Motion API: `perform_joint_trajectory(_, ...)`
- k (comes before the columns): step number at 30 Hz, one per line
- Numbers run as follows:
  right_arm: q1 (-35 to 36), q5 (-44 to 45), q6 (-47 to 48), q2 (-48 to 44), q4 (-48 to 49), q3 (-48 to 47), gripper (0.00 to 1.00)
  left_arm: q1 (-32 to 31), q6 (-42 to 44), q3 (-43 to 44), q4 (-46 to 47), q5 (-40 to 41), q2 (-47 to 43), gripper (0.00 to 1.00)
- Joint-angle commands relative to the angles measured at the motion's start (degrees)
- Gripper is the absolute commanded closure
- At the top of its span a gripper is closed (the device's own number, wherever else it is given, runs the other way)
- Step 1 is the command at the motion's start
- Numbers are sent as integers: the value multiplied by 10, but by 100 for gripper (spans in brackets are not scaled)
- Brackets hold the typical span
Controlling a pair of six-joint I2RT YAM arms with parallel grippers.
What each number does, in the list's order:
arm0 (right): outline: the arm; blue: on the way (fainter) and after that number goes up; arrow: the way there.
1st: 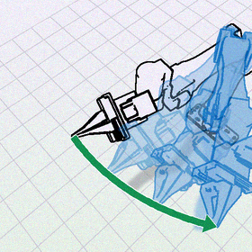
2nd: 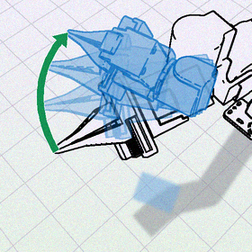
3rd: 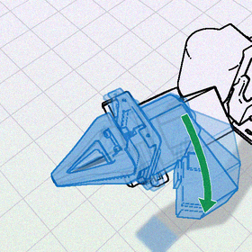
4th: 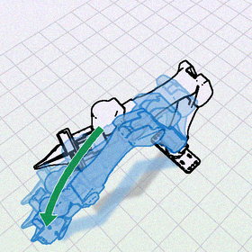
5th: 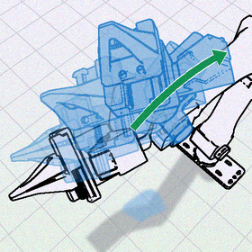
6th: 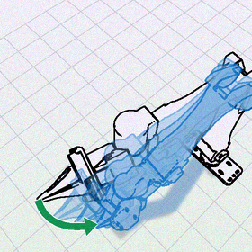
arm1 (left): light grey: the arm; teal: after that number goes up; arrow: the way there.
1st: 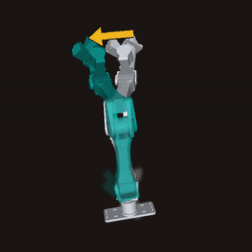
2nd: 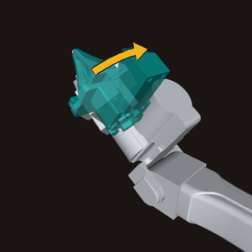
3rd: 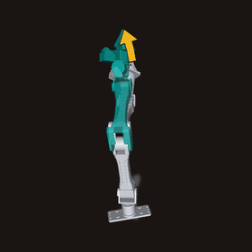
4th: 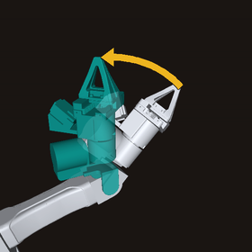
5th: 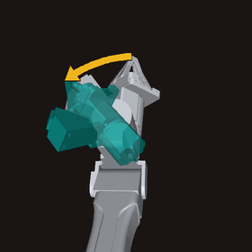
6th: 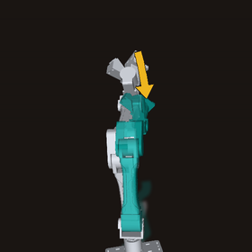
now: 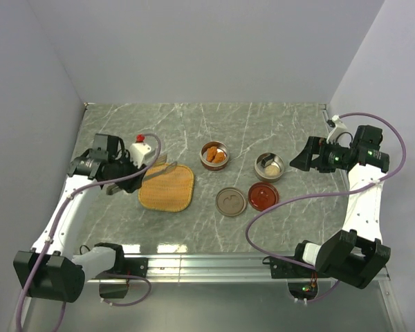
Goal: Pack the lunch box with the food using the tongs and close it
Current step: Put down the clamp
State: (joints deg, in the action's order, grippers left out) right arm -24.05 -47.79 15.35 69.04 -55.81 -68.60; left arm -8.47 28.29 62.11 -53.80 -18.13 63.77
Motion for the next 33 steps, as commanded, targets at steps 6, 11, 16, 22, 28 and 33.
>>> perform_joint_trajectory(6, -4, -8, 35, 9, -25, -29, 0, 30, 118, -131, 42, 27, 5, 48)
perform_joint_trajectory(11, 7, 2, 98, 29, -85, -51, 0, 30, 140, -146, 69, 58, 57, 46)
perform_joint_trajectory(16, 12, 30, 131, 34, -104, -56, 0, 30, 173, -147, 68, 82, 94, 43)
perform_joint_trajectory(22, 15, 55, 127, 24, -91, -46, 0, 29, 187, -127, 57, 88, 117, 40)
perform_joint_trajectory(28, 33, 85, 131, 18, -83, -43, 0, 27, 186, -110, 48, 82, 131, 36)
perform_joint_trajectory(33, 49, 91, 137, 27, -90, -46, 0, 18, 178, -101, 42, 80, 129, 30)
